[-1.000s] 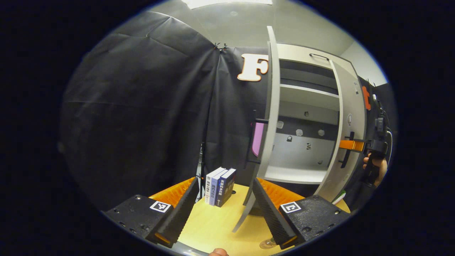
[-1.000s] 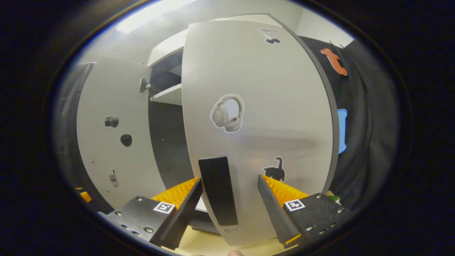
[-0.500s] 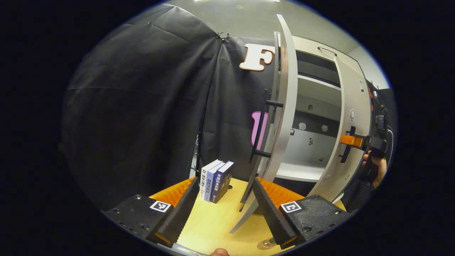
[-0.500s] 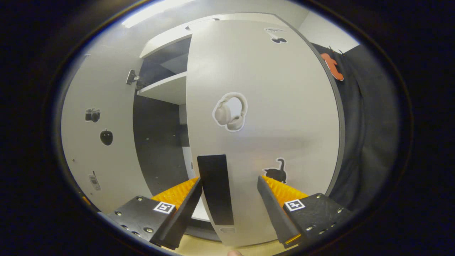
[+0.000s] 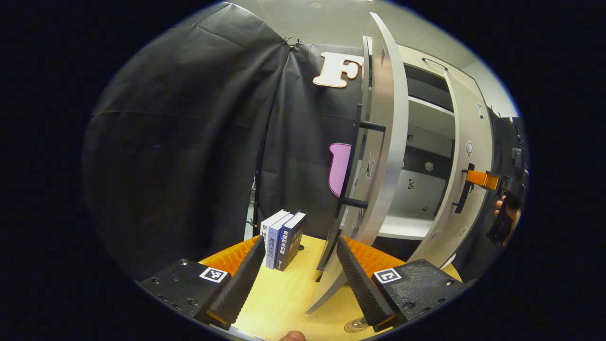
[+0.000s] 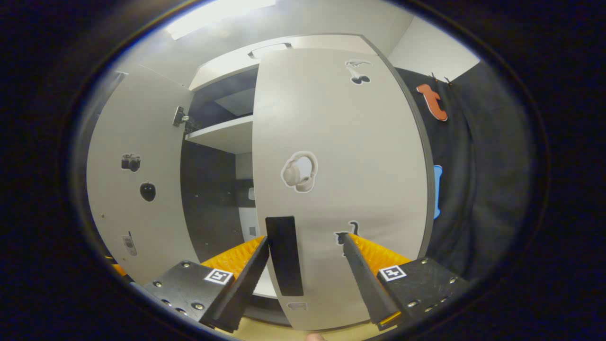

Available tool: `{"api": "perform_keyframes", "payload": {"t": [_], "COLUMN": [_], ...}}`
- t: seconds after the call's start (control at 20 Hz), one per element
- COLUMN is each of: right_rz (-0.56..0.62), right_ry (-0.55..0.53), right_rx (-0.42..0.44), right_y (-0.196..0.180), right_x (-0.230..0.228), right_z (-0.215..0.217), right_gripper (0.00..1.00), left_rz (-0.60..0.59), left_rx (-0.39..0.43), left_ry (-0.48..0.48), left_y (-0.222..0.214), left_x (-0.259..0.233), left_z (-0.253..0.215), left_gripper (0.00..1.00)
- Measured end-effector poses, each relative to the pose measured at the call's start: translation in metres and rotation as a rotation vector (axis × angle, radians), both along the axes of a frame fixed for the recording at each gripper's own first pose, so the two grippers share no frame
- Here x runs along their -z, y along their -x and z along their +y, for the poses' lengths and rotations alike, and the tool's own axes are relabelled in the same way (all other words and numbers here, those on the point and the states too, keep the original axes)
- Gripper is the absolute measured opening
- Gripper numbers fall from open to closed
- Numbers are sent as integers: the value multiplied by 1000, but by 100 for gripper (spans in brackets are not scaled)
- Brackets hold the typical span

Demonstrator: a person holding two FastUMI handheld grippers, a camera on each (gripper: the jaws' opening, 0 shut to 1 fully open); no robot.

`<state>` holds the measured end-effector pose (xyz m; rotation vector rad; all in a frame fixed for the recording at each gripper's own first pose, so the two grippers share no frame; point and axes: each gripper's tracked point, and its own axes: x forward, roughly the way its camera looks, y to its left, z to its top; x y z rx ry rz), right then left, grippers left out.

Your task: Grasp the bottle in the cabinet with the left hand and place it on the coaster, then close the right door with the right hand and the left door with the left hand.

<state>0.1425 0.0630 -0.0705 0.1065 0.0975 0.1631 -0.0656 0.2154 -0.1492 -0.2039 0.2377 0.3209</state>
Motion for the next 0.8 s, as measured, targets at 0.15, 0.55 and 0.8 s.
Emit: {"api": "perform_keyframes", "payload": {"t": [0.15, 0.55, 0.8], "right_rz": [-32, -51, -15], "right_ry": [20, 60, 44], "right_rx": [-5, 4, 14], "right_y": [13, 32, 38], "right_x": [-7, -7, 5], "right_z": [-4, -11, -16], "right_gripper": [92, 97, 93], "left_rz": [10, -55, -144], "left_rx": [9, 25, 67], "left_ry": [2, -8, -60], "left_y": [-2, -10, -24], "left_x": [4, -20, -61], "left_z": [0, 6, 2], "left_gripper": [96, 96, 92]}}
